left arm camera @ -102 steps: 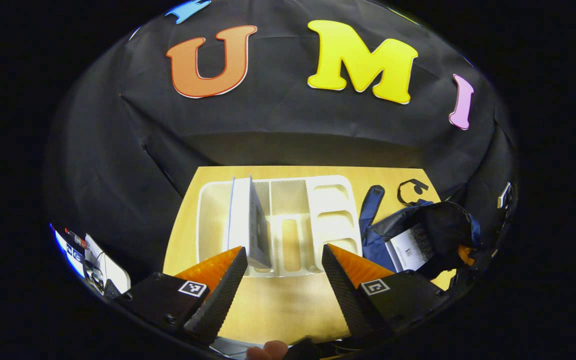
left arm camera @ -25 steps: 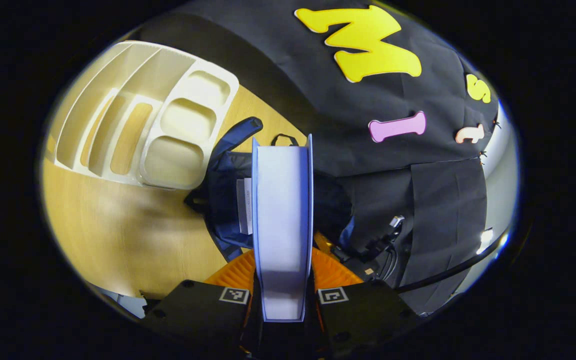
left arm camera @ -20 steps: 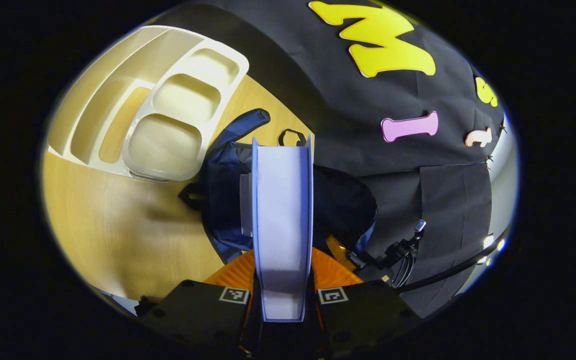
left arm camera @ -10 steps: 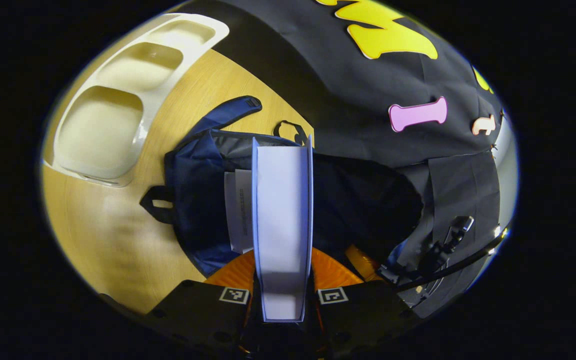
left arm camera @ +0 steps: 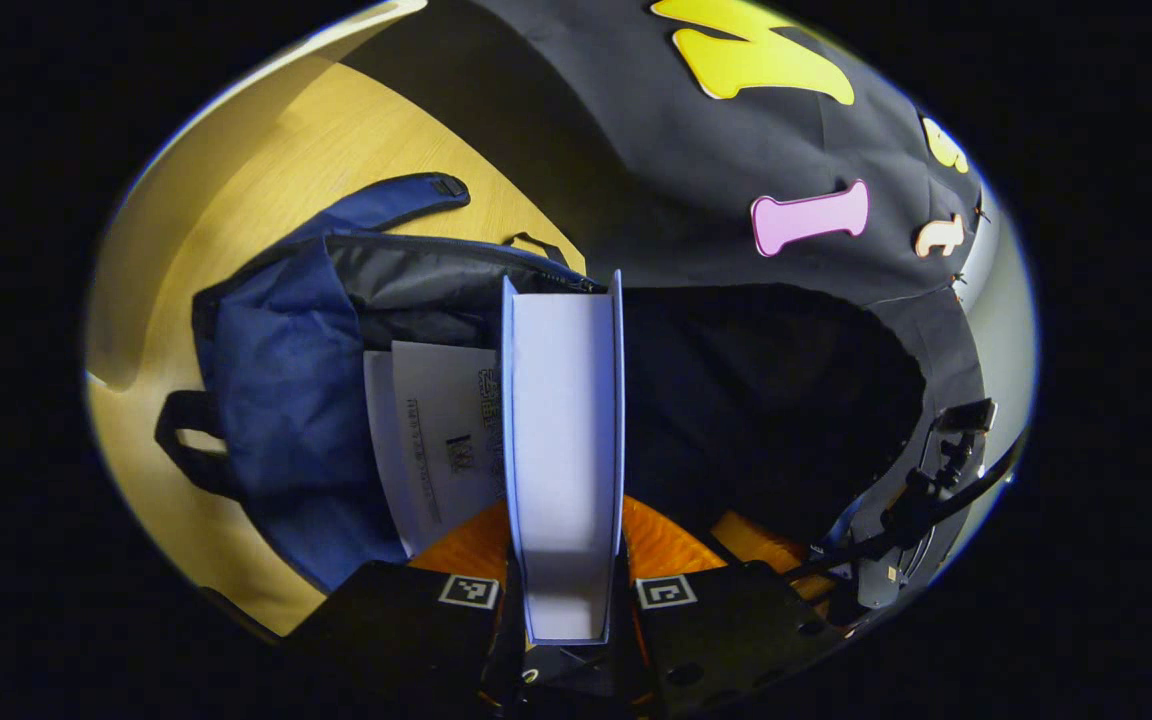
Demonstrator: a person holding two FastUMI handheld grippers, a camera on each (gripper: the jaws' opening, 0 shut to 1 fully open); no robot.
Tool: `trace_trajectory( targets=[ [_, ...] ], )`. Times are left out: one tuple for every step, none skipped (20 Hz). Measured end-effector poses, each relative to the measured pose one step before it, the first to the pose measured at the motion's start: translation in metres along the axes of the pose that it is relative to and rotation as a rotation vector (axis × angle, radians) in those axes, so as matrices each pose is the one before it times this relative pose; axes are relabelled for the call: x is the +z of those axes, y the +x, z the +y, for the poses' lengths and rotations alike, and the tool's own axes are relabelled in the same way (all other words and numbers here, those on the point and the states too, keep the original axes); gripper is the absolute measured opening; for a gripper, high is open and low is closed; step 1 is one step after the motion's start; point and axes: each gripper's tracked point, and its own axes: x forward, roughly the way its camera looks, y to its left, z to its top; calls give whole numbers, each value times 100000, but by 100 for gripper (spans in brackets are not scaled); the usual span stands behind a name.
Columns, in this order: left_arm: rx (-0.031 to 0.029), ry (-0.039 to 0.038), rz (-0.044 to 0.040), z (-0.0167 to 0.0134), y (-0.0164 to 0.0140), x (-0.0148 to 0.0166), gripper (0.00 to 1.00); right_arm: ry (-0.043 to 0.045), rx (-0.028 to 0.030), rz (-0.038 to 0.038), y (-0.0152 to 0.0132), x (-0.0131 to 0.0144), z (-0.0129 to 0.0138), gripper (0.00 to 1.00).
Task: Open the schoolbag, grab two books from the bookshelf and put them into the schoolbag.
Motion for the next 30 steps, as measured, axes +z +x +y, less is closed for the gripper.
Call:
trace_trajectory(
  targets=[
    [-1157,-577,177,30,770,-52,36,-232,56,176,-44,-19,125,0],
    [-1101,-579,94,-29,648,-68,35,-398,-56,-70,-113,49,87,0],
    [-1022,-661,358,101,612,-48,36,-431,-19,-14,55,26,71,0],
    [-1371,-1045,364,100,793,51,36,-293,60,30,-27,-6,97,0],
    [-1101,-1140,485,132,657,16,36,-1,163,-56,67,33,203,0],
    [-1452,-1771,638,216,732,-3,36,-349,28,126,-16,14,25,0],
    [-723,-2057,759,295,663,-105,36,-2,97,-85,-4,79,40,0],
    [-704,-1520,318,197,478,-42,36,-54,8,213,68,-45,-23,0],
    [-518,-898,395,198,512,-60,36,283,152,95,36,38,-80,0],
    [-87,-225,310,98,283,-92,36,-69,-22,119,92,10,-9,0],
    [187,278,203,71,157,-15,36,-115,51,60,88,51,-31,0],
    [473,873,360,16,21,-29,36,-30,39,-132,71,-1,-18,0],
    [753,1141,386,-117,206,61,36,-236,27,18,-23,44,40,0],
    [110,1505,693,-81,15,-37,29,-26,44,-149,23,12,25,0],
    [-51,1517,1424,41,156,-42,46,-50,159,-70,98,-8,12,0],
    [-922,533,2341,-59,-83,-104,49,-49,147,122,33,23,71,0],
    [2939,-12,1357,622,-49,-81,45,104,317,32,125,-78,101,0],
    [4685,857,382,745,-214,93,47,-50,161,128,15,18,132,0],
    [4857,1240,1077,923,260,-59,54,-52,116,59,81,-83,45,0],
    [4580,958,1346,691,-130,-65,59,-31,18,-13,-44,-37,113,0],
    [3666,659,870,172,-236,-127,66,-68,150,150,146,-50,138,0],
    [3441,949,912,101,-516,-2,67,40,236,110,3,-53,205,0],
    [3092,1932,1528,174,-490,-141,70,-22,123,-7,94,-61,136,0],
    [3214,2630,119,271,-699,59,71,76,-61,-137,18,-6,148,0],
    [3960,2118,34,481,-684,133,73,64,15,34,56,19,113,0],
    [2973,916,-189,243,-755,-55,74,34,3,79,62,-92,156,0],
    [1991,467,-362,-112,-984,-13,75,66,-82,-178,29,-7,103,0],
    [2666,1059,-595,52,-1240,-6,87,118,18,28,49,25,184,0],
    [4858,2680,-1971,628,-1116,217,75,237,-14,-165,69,-74,150,0],
    [5651,5308,-3901,782,-1284,656,75,-30,-113,-103,6,-26,163,0]
  ],
)
